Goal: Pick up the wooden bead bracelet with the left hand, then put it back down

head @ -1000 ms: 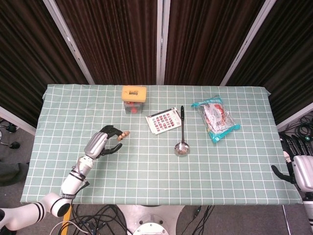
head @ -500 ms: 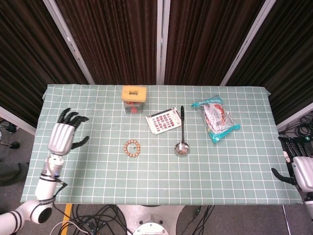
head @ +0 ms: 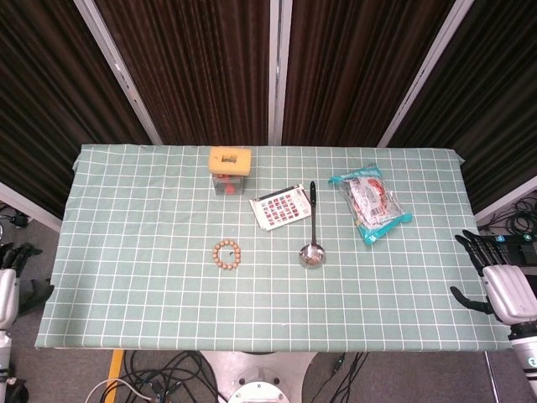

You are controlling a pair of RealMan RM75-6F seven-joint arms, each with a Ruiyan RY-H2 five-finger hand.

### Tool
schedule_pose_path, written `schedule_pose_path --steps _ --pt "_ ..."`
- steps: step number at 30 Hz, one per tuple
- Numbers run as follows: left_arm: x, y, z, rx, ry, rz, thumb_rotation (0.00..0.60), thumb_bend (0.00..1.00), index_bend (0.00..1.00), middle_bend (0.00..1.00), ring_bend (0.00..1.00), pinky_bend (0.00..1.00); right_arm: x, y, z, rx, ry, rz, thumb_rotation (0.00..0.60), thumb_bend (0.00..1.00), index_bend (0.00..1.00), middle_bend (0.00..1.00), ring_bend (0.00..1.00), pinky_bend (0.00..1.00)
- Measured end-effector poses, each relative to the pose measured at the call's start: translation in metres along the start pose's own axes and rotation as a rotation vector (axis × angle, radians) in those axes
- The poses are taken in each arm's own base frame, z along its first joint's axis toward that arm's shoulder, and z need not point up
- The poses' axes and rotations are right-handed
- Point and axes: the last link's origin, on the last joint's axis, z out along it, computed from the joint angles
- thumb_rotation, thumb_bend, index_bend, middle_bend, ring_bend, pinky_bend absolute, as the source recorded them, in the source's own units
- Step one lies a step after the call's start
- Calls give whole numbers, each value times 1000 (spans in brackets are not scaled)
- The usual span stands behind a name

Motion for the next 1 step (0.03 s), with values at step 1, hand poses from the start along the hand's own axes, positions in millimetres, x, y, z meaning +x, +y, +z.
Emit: schedule_pose_path --steps 1 --pt "1 0 -6 2 7 0 600 178 282 249 107 70 0 -1 0 1 2 -4 600 196 0 4 0 0"
